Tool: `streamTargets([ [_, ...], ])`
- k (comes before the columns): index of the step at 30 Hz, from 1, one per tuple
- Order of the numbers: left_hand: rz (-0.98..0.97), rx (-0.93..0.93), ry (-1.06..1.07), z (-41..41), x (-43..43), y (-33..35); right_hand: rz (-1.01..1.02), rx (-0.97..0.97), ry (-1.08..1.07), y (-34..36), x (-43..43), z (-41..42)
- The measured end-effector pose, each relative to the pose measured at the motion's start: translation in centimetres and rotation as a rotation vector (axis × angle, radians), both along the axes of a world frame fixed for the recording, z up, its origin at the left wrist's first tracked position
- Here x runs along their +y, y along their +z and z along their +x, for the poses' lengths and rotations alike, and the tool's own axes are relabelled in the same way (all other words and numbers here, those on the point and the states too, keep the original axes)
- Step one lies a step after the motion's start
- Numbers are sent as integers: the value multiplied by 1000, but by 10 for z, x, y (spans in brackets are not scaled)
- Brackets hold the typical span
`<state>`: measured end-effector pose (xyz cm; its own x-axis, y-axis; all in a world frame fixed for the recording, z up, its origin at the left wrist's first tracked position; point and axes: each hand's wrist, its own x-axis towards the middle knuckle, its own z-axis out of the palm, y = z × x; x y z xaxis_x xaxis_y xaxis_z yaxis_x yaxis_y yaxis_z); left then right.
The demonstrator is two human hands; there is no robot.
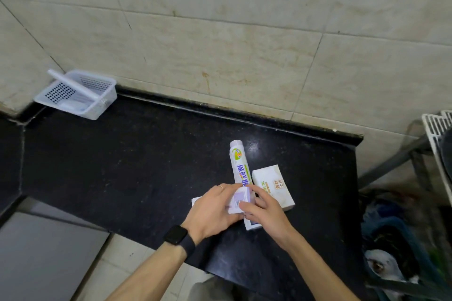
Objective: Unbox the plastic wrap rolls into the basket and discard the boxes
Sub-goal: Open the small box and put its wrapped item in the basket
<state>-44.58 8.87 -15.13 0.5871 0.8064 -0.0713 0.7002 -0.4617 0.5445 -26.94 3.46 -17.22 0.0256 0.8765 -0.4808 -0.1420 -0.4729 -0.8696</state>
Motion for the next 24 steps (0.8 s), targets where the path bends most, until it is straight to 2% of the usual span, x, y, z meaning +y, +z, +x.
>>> streamTargets([
  [4,20,14,-21,-3,1,-3,51,-92,43,8,-5,1],
  [11,98,21,-56,4,8,4,138,-198,-110,10,-10,-12],
  [19,46,5,-59,6,-1,3,160,-286,-112,13,-14,1],
  [22,9,-39,-23,4,-4,5,154,-248,-129,12,-14,3],
  [24,-56,-91,49,-1,-4,8,78,-93,-230,12,-11,10],
])
